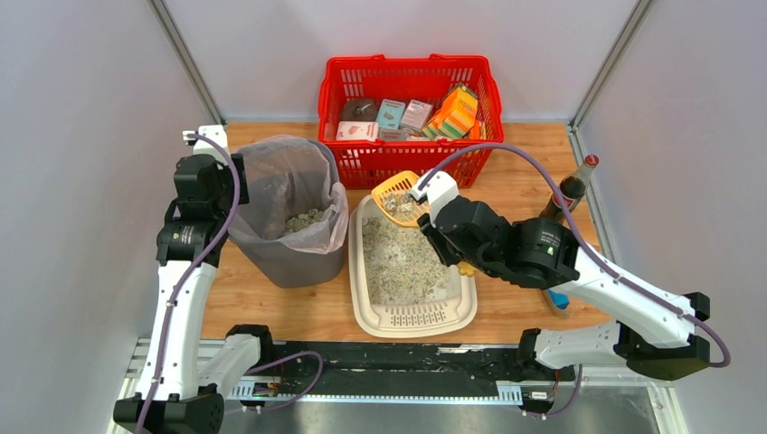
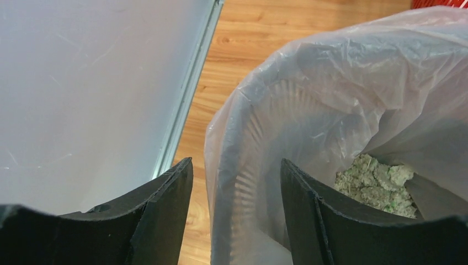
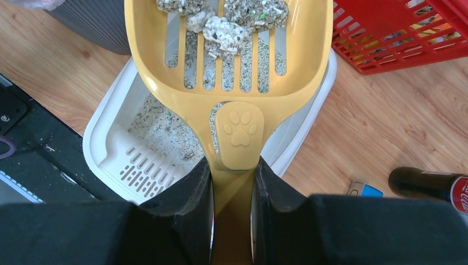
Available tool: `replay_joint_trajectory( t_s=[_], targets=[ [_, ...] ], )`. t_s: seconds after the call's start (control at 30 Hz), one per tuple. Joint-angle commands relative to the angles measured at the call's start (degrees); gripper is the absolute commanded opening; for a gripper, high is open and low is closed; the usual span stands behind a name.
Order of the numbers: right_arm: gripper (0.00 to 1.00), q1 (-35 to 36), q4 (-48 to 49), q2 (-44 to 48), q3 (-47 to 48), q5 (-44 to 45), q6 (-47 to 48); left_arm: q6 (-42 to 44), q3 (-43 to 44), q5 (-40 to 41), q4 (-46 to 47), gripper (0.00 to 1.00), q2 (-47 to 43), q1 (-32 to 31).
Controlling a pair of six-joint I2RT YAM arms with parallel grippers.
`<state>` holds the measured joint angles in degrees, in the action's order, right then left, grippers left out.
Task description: Clean the litter box
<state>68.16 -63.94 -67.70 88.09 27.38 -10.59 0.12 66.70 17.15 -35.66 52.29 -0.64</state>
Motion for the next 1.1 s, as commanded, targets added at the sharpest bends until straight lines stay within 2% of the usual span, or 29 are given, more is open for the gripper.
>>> replay_joint_trajectory(
  t_s=[0.0,0.07,0.1,0.17,0.2,0.37,0.5,0.57,0.7,0.87,1.07],
  targets=[
    [0.0,0.1,4.3,2.0,-1.4,1.3,0.3,0.2,0.4,-0.7,-0.9,0.66,0.1,0.3],
    [0.0,0.2,5.0,2.4,-1.8,1.5,0.5,0.2,0.8,-1.5,-1.8,0.64,1.4,0.3],
    [0.0,0.1,5.1,2.5,-2.0,1.4,0.6,0.2,1.2,-2.3,-2.1,0.56,2.4,0.3],
    [0.0,0.1,5.3,2.6,-2.2,1.4,0.6,-1.2,1.6,-2.9,-3.1,0.51,3.2,0.3],
    [0.0,0.1,5.5,2.6,-2.3,1.5,0.5,-1.2,1.9,-3.7,-3.3,0.44,3.7,0.3],
    [0.0,0.1,5.4,2.5,-3.1,2.2,0.5,-1.9,1.5,-6.1,-3.1,0.37,3.9,0.3],
    [0.0,0.1,5.4,2.4,-3.1,2.1,0.3,-2.4,1.3,-8.6,-3.3,0.19,4.7,0.3],
    [0.0,0.2,5.5,2.3,-2.9,2.1,0.3,-2.8,1.4,-10.5,-3.4,0.16,5.2,0.3],
    [0.0,0.1,5.4,2.0,-2.3,2.2,0.3,-3.8,1.9,-13.7,-3.7,0.01,6.2,0.4],
    [0.0,1.0,4.4,0.8,-0.5,-0.4,2.4,-5.2,1.4,-19.1,-2.9,0.0,6.5,0.3],
    [0.0,1.4,3.0,-0.5,2.6,3.6,3.1,-6.0,1.3,-24.1,-2.8,0.0,7.2,0.3]
  ],
)
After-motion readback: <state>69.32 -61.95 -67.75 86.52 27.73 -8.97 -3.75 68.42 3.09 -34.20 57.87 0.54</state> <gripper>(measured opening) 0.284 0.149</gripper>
